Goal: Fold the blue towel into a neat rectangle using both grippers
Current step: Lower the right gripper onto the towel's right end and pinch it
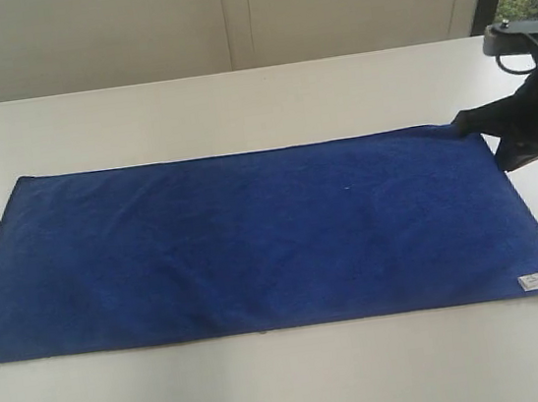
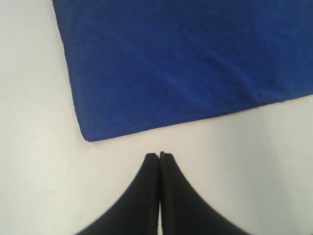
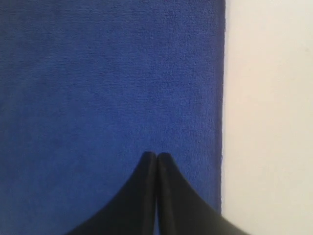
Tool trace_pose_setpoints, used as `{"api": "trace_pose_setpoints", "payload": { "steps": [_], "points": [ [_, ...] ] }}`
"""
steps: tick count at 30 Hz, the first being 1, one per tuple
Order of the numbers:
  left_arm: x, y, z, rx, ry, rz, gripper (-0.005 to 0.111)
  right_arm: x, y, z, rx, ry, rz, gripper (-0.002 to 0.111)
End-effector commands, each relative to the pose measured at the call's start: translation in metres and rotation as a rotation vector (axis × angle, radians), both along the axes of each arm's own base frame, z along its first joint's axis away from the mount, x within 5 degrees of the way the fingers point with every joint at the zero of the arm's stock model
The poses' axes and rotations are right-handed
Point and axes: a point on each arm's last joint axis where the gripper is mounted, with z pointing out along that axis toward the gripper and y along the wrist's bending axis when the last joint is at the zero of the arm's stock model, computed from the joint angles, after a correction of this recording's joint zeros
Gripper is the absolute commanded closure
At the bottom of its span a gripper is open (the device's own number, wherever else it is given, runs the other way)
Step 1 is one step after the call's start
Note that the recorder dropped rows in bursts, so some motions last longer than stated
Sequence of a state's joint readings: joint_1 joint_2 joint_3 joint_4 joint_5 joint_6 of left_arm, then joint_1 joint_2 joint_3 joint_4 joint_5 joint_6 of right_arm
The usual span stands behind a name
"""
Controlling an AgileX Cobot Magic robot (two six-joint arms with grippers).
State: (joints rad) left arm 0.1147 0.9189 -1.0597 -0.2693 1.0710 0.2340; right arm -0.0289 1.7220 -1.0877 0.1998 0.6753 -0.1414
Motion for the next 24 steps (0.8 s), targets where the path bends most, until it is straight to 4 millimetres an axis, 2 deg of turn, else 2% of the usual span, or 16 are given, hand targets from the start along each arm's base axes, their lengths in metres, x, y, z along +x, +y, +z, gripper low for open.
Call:
{"api": "trace_pose_setpoints", "payload": {
  "steps": [1,7,19,24],
  "points": [
    [-0.009,-0.001,0.002,-0.007,-0.005,0.002,0.107,0.013,-0.006,-0.022,-0.015,-0.025,-0.016,0.108],
    [-0.009,-0.001,0.003,-0.007,-0.011,0.004,0.107,0.029,-0.007,-0.051,-0.022,0.004,-0.017,0.108],
    [-0.009,-0.001,0.003,-0.007,-0.013,0.004,0.107,0.036,-0.011,-0.082,-0.075,0.051,0.023,0.108],
    [-0.009,-0.001,0.003,-0.007,-0.013,0.004,0.107,0.036,-0.014,-0.085,-0.106,0.061,0.046,0.108]
  ]
}}
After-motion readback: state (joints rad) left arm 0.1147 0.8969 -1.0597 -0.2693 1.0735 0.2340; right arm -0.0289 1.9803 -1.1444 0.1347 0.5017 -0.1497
